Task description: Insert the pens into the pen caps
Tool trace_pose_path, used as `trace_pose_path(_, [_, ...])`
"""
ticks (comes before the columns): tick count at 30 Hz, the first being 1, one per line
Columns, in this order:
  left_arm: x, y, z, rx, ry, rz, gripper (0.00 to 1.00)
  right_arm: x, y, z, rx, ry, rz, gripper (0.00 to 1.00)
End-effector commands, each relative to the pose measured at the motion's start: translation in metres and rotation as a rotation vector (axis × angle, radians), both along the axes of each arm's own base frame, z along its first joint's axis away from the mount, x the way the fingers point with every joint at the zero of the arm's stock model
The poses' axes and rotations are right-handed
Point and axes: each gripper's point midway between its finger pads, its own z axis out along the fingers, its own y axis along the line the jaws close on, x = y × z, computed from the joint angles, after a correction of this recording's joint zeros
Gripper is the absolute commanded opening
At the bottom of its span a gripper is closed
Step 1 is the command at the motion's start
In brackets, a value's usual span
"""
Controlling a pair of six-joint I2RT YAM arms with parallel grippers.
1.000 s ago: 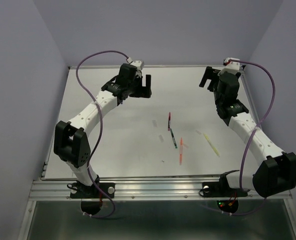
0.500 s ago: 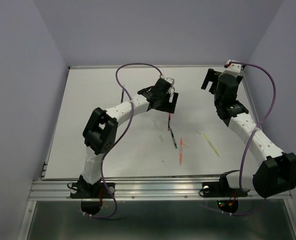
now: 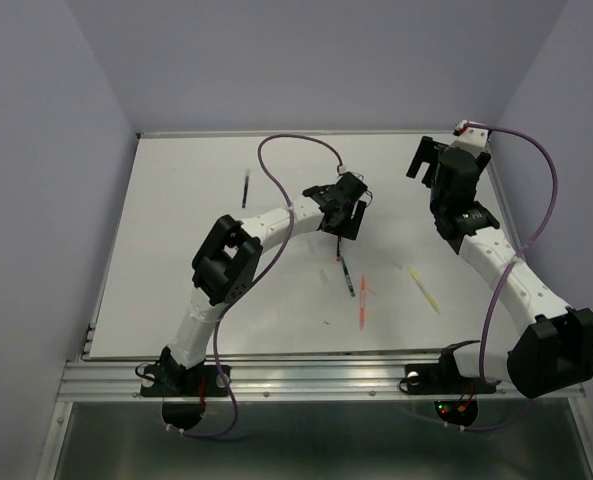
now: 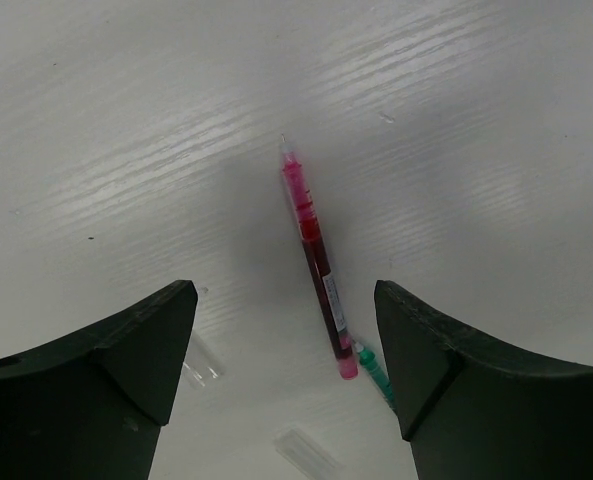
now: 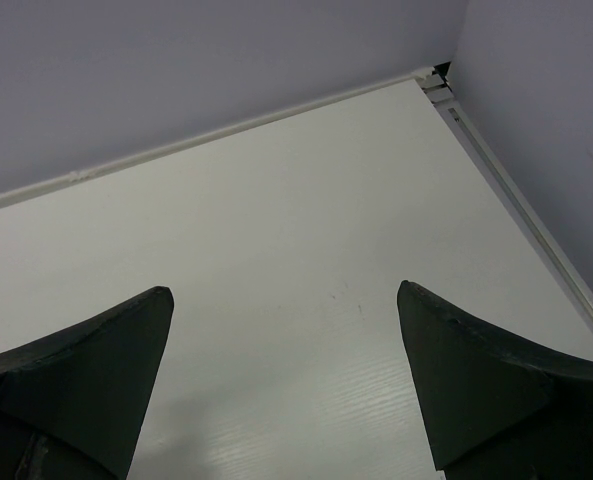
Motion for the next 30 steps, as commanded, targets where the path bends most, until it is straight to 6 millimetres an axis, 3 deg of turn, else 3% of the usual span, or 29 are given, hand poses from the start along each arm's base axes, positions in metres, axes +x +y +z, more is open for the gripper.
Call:
trace_pose_path(1, [0.0, 0.002, 0.004, 0.035, -0.026, -0.001, 0.84, -0.003, -0.006, 0.013, 0.008, -0.042, -0.034, 1.0])
trace_pose_path(5, [-0.001, 0.004, -0.009, 0.068, -0.015, 0.002, 0.8, -0.002, -0.005, 0.012, 0.007, -0.037, -0.032, 1.0])
trace_pose_path(13, [-0.007, 0.006, -0.021, 0.069, 0.012, 0.003, 0.61, -0.003, -0.007, 0.015, 0.004, -0.045, -0.039, 1.0])
trace_pose_path(22, [-0.013, 0.019, -0.039, 0.129, 0.031, -0.002, 0.57, -0.003, -0.007, 0.015, 0.005, -0.044, -0.038, 1.0])
trace_pose_path(25, [-0.013, 0.021, -0.042, 0.138, 0.029, -0.003, 0.48, -0.003, -0.007, 0.015, 0.007, -0.044, -0.038, 1.0])
trace_pose_path(30, [-0.009, 0.01, -0.04, 0.104, 0.024, -0.015, 0.24, -0.003, -0.006, 0.014, 0.004, -0.042, -0.036, 1.0])
